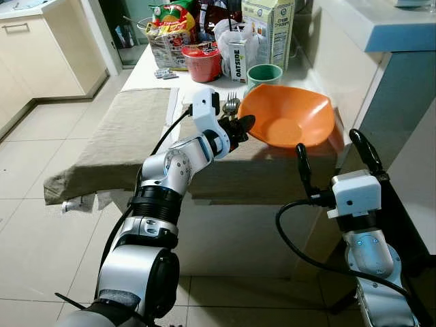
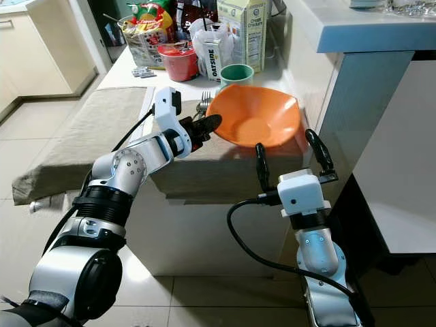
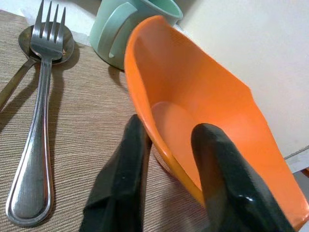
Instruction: Setting the table
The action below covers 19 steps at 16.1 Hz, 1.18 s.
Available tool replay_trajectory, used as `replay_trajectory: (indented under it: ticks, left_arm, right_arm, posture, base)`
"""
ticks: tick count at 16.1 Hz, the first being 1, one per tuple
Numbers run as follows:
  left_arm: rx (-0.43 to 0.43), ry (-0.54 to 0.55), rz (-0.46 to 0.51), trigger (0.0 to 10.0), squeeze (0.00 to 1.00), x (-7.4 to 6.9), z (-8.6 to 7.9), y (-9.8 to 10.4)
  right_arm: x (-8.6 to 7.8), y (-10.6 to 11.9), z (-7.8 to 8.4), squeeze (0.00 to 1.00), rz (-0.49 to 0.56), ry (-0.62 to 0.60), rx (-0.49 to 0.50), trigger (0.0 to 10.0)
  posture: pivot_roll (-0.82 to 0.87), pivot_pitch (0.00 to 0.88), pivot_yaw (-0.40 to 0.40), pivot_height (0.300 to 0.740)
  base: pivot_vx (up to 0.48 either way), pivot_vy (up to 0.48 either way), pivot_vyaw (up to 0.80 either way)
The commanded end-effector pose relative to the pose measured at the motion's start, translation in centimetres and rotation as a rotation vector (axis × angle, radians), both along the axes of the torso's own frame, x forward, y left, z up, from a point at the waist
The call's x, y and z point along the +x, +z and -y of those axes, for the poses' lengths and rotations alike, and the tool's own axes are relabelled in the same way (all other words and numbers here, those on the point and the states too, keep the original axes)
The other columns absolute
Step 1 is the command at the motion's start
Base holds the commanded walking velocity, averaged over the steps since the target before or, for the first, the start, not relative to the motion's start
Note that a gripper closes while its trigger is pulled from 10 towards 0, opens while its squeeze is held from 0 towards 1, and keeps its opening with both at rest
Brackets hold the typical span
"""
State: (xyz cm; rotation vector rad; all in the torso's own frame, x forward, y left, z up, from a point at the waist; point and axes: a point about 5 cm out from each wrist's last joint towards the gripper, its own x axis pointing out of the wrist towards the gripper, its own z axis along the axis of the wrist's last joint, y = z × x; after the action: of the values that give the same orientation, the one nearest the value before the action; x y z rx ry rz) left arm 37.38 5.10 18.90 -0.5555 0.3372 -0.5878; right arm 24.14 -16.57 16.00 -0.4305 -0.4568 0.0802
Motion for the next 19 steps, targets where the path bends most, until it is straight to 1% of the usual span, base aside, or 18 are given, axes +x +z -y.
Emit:
replay_trajectory:
  ticks: [1,2,7,12,15,16,17,19]
  left_arm:
    - [-0.021,-0.001,0.021,0.0,0.0,0.1,-0.1,0.9]
    - [-0.04,0.002,0.024,0.0,0.0,0.0,-0.2,1.2]
    - [-0.068,0.009,0.048,0.0,0.0,-0.1,-0.4,2.1]
    - [-0.092,0.066,0.06,0.0,0.0,0.0,-1.2,2.7]
    - [-0.127,0.11,0.09,0.0,0.0,0.3,-1.9,3.8]
    - [-0.136,0.131,0.1,0.0,0.0,0.4,-2.2,4.1]
    - [-0.147,0.146,0.108,0.0,0.0,0.5,-2.3,4.4]
    - [-0.172,0.167,0.125,0.0,0.0,0.6,-2.5,5.3]
  right_arm:
    - [0.0,0.2,-0.2,0.0,0.001,0.011,-0.001,10.0]
    - [0.0,0.1,-0.3,0.0,-0.002,0.011,-0.001,10.0]
    - [0.1,0.0,-0.3,0.0,-0.016,0.008,0.01,10.0]
    - [1.0,-1.0,0.0,0.0,-0.137,0.022,0.133,10.0]
    - [1.1,-1.4,0.1,0.0,-0.162,0.023,0.133,10.0]
    - [1.1,-1.6,0.1,0.0,-0.18,0.024,0.156,10.0]
    - [1.2,-1.8,0.2,0.0,-0.211,0.019,0.211,10.0]
    - [1.7,-2.3,0.7,0.0,-0.288,0.015,0.365,10.0]
  posture:
    - [-0.22,0.0,0.131,0.74]
    - [-0.22,0.0,0.131,0.74]
    - [-0.22,0.0,0.13,0.74]
    - [-0.21,0.0,0.124,0.74]
    - [-0.21,0.0,0.124,0.74]
    - [-0.21,0.0,0.123,0.74]
    - [-0.21,0.0,0.122,0.74]
    - [-0.21,0.0,0.122,0.74]
  base:
    - [0.0,0.0,0.0]
    - [0.0,0.0,0.0]
    - [0.0,0.0,0.0]
    - [0.0,0.0,0.0]
    - [0.0,0.0,0.0]
    - [0.0,0.0,0.0]
    - [0.0,0.0,0.0]
    - [0.0,0.0,0.0]
